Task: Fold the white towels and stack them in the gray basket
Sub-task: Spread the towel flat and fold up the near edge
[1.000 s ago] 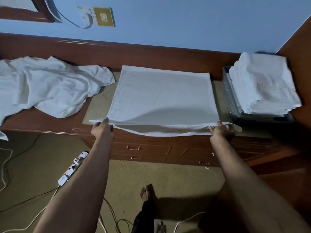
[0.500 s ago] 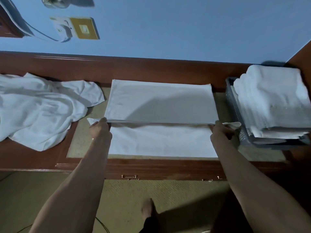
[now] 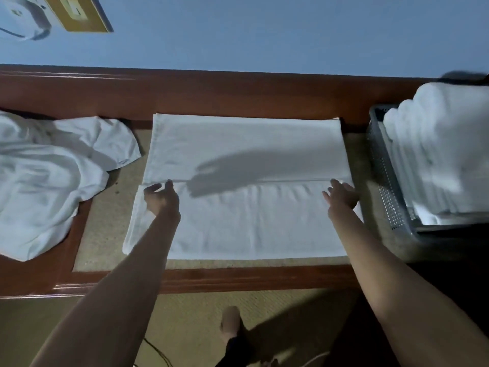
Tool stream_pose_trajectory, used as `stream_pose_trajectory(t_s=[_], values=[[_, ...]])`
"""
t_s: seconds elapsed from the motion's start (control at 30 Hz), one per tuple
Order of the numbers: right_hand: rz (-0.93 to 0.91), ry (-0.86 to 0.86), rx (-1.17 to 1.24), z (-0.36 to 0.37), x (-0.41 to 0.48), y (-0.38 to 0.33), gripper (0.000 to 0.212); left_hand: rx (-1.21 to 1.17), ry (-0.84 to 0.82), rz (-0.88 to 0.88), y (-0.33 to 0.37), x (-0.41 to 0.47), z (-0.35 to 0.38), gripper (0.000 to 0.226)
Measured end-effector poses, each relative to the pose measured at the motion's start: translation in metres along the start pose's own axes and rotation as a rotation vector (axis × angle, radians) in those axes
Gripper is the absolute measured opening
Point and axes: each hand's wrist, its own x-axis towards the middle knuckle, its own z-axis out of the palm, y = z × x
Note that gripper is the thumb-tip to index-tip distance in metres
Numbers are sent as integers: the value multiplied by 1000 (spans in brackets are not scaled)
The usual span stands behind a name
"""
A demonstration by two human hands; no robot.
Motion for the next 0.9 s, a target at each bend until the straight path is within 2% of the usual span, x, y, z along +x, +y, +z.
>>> stream_pose_trajectory(t_s=[0.07, 0.1, 0.2, 0.27, 0.33, 0.43, 0.53, 0.67, 0.77, 0.9], values=[[-197, 88, -248, -1, -5, 19, 26, 200, -105, 217, -10, -39, 13, 24], [-315, 67, -387, -1, -10, 32, 23, 283, -192, 377, -21, -53, 20, 22], [-737, -119, -648, -7, -33, 72, 22, 511, -435, 847, -57, -85, 41, 22], [-975, -244, -818, -8, -39, 99, 30, 649, -548, 1005, -80, -96, 60, 28], [-1088, -342, -1021, -5, -37, 119, 42, 761, -626, 1076, -94, -107, 78, 41], [-1124, -440, -1230, -4, -28, 130, 53, 975, -692, 1161, -112, -109, 95, 58], [-1268, -487, -1318, -15, -7, 128, 57, 1147, -651, 1230, -122, -107, 97, 63], [-1362, -619, -1384, -30, 20, 108, 60, 1180, -620, 1221, -120, -111, 98, 65], [-1332, -587, -1452, -49, 51, 85, 68, 1170, -610, 1220, -118, -115, 96, 64], [-1118, -412, -1505, -92, 97, 54, 75, 1197, -582, 1196, -115, -120, 98, 61]])
